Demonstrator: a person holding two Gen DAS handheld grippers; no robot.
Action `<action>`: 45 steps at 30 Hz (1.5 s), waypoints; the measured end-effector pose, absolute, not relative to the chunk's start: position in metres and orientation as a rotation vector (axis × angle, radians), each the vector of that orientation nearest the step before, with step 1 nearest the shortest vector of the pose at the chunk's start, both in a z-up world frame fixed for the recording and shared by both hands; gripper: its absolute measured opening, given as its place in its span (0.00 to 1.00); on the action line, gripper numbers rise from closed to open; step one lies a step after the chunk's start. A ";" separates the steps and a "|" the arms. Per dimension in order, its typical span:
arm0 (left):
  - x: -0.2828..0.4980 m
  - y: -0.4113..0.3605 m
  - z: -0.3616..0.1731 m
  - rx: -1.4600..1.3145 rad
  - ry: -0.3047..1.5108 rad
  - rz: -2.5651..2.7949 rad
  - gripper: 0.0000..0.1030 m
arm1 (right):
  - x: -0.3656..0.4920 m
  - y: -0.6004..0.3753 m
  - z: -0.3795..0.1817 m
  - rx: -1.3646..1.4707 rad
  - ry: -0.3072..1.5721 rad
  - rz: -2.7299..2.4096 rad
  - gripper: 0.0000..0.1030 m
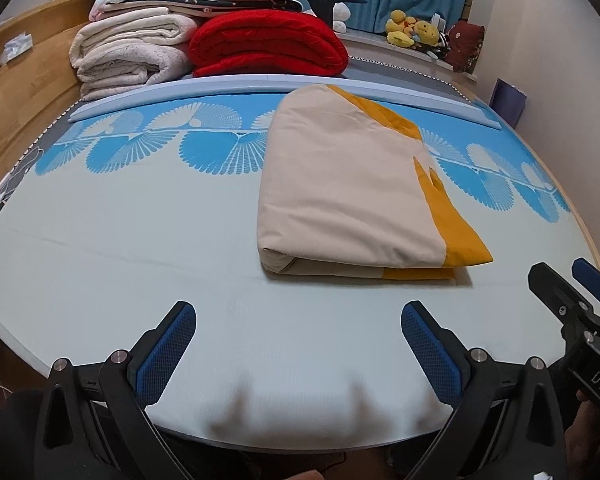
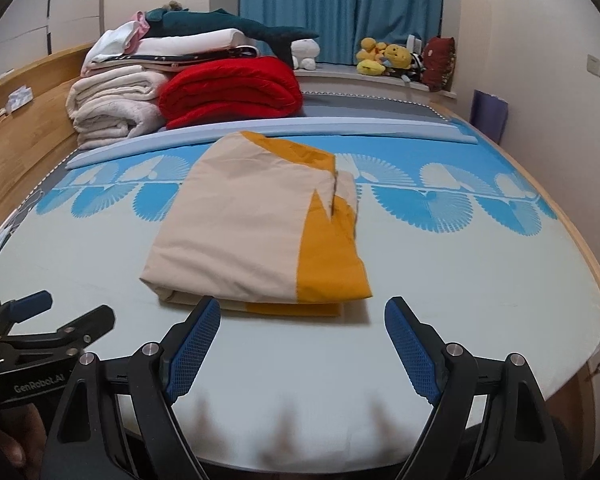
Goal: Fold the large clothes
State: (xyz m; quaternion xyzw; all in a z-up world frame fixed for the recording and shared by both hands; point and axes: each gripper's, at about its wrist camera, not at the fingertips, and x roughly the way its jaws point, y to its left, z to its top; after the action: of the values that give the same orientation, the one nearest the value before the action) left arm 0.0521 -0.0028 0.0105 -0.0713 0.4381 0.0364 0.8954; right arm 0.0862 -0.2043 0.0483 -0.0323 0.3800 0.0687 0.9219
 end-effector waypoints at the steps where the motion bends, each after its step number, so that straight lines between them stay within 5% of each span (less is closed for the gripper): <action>1: 0.052 -0.003 0.010 -0.145 0.909 0.076 0.99 | 0.086 -0.203 0.048 -0.070 0.779 0.146 0.82; 45: 0.053 -0.008 0.010 -0.138 0.905 0.060 0.99 | 0.084 -0.193 0.046 -0.092 0.774 0.179 0.82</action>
State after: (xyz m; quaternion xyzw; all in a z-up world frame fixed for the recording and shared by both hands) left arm 0.0525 -0.0076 0.0105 -0.0664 0.4367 0.0290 0.8967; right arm 0.0839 -0.1934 0.0464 -0.0448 0.3766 0.0870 0.9212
